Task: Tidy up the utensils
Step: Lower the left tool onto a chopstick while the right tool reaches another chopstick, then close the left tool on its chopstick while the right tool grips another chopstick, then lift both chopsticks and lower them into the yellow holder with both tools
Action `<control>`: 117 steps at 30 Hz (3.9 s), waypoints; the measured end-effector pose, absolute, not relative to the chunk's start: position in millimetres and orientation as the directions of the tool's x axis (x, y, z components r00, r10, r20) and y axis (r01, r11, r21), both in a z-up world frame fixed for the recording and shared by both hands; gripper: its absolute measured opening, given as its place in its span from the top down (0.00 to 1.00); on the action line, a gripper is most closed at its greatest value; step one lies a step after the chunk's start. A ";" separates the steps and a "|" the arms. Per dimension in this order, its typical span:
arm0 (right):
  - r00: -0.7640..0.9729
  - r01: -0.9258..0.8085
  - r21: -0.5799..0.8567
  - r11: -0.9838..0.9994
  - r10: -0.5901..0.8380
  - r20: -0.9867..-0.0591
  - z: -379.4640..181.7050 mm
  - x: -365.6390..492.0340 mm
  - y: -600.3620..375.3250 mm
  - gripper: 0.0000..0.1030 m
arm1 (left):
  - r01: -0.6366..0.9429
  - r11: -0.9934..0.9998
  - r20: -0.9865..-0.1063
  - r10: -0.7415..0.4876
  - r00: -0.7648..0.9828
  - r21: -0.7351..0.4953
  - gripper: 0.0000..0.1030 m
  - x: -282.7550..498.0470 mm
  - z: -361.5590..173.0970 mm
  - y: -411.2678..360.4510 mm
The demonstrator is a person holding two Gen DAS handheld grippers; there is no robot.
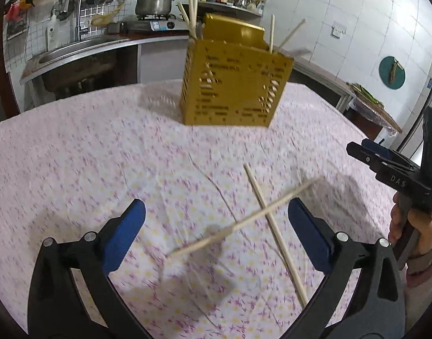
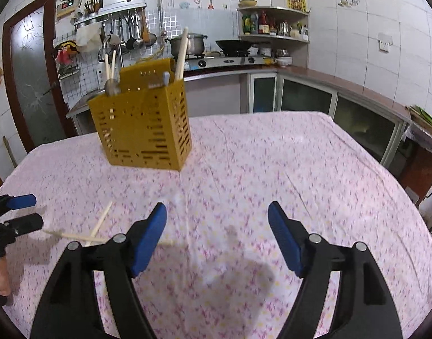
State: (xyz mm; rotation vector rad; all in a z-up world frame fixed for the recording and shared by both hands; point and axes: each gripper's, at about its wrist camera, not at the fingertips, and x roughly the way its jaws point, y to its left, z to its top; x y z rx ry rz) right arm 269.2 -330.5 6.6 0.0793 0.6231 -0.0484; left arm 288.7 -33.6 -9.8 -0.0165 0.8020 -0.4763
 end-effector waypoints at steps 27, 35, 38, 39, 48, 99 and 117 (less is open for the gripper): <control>0.778 0.059 0.124 0.991 0.032 -0.627 -10.2 268.7 -311.4 0.29 | 0.333 0.931 -0.797 -0.311 0.518 -0.147 0.94 288.2 -37.3 -20.8; 0.733 0.027 0.096 0.995 0.046 -0.678 -16.4 286.9 -255.1 0.29 | 0.241 0.956 -0.801 -0.273 0.533 -0.166 0.94 289.8 -37.2 3.4; 0.711 0.005 0.110 0.994 0.074 -0.700 -19.5 294.4 -232.8 0.30 | 0.216 0.961 -0.800 -0.266 0.538 -0.174 0.94 288.5 -37.2 9.9; 0.702 0.001 0.114 0.993 0.080 -0.708 -20.8 297.4 -225.3 0.31 | 0.211 0.962 -0.800 -0.261 0.541 -0.172 0.94 287.7 -36.9 11.0; 0.602 -0.031 0.138 0.990 0.129 -0.788 -37.6 321.2 -179.5 0.68 | 0.166 0.969 -0.806 -0.245 0.539 -0.184 0.95 281.9 -38.0 22.4; 0.526 -0.067 0.062 0.996 0.089 -0.846 -42.4 346.6 -158.4 0.89 | 0.188 0.957 -0.826 -0.287 0.485 -0.221 0.92 320.2 -37.7 18.7; 0.523 -0.088 0.095 0.992 0.127 -0.843 -37.7 346.7 -194.6 0.95 | 0.240 0.959 -0.856 -0.248 0.454 -0.151 0.88 376.6 -34.4 -19.3</control>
